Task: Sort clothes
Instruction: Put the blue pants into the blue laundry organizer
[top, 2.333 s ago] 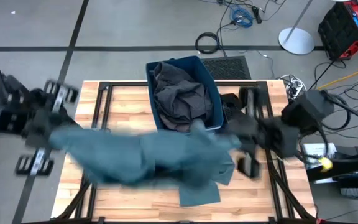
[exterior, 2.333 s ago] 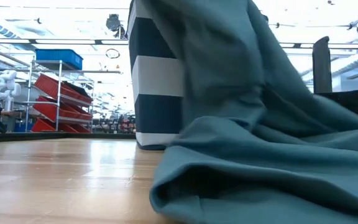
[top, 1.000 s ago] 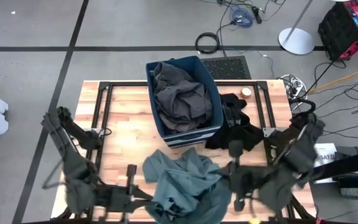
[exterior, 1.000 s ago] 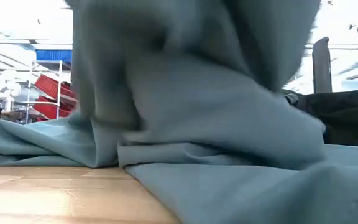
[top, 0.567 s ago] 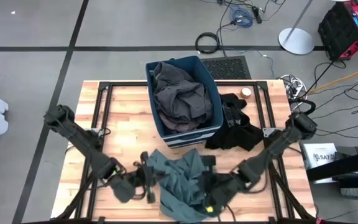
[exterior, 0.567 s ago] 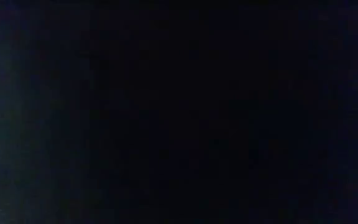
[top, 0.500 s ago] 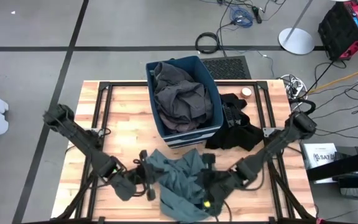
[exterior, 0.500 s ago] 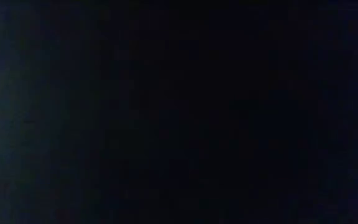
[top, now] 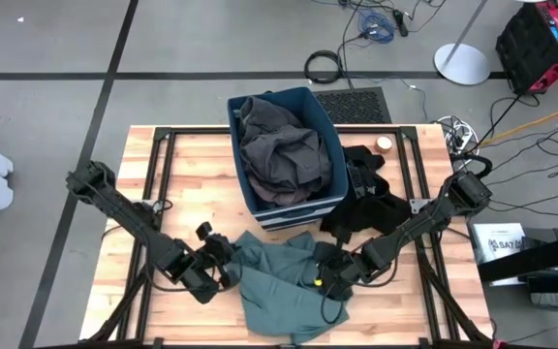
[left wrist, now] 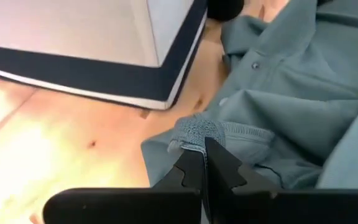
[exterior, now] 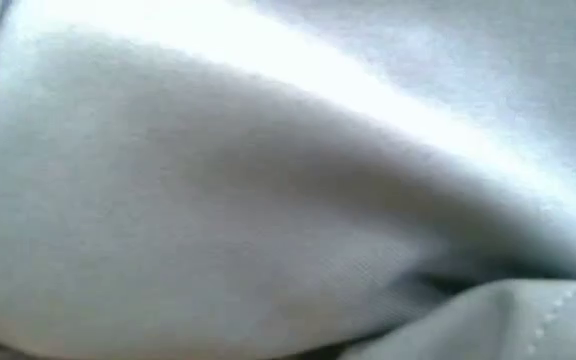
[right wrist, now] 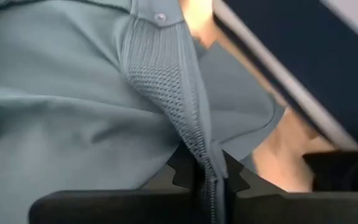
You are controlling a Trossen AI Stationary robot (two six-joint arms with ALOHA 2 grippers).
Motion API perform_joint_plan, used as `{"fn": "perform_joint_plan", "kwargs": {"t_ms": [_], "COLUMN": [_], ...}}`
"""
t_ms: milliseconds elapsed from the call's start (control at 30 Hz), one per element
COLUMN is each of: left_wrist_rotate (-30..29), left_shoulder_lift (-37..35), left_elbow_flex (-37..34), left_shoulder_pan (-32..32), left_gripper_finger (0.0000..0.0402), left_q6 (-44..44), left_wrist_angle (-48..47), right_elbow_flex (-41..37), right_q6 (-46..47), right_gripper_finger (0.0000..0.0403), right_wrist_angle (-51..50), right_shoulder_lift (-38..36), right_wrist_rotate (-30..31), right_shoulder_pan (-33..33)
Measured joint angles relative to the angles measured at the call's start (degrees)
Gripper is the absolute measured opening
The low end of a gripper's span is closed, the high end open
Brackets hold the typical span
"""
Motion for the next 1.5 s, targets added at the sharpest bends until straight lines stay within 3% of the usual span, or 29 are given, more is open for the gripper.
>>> {"fn": "perform_joint_plan", "kwargs": {"t_ms": [233, 467, 733, 933, 1100, 1233, 1367, 1500], "left_wrist_rotate": [6.00, 6.19, 8.99, 8.02, 8.54, 5.29, -3.67, -14.95], "left_shoulder_lift": [1.15, 3.92, 4.41, 2.72, -1.47, -5.72, -9.58, -11.56], "left_elbow_flex": [0.00, 0.00, 0.51, 4.52, 8.31, 9.58, 9.62, 9.64], "left_shoulder_pan": [1.53, 1.77, 1.76, 2.14, 1.06, -0.65, -3.86, -7.57], "left_gripper_finger": [0.0009, 0.0014, 0.0099, 0.0128, 0.0129, 0.0130, 0.0130, 0.0130], "left_q6": [-0.04, 0.16, 7.00, 10.98, 18.26, 20.13, 21.22, 21.18], "left_wrist_angle": [0.00, 0.04, -0.67, -2.36, -2.21, -2.16, -1.39, -0.21], "right_elbow_flex": [-0.25, -0.25, -0.25, -0.10, 0.32, 0.49, 0.38, 0.34], "right_q6": [1.49, 3.09, -1.66, -7.29, -9.11, -6.34, -5.49, -4.86], "right_gripper_finger": [0.0048, 0.0140, 0.0259, 0.0293, 0.0288, 0.0256, 0.0178, 0.0068], "right_wrist_angle": [-1.70, -5.40, -4.29, 2.20, 7.66, 6.39, 5.78, 5.43], "right_shoulder_lift": [-0.02, -0.02, 1.86, 8.67, 13.42, 13.96, 13.33, 13.22], "right_wrist_rotate": [-5.08, -11.90, -12.35, -12.08, -13.29, -14.46, -14.83, -15.32], "right_shoulder_pan": [0.02, -1.28, -3.95, -8.08, -9.89, -10.19, -10.18, -10.18]}}
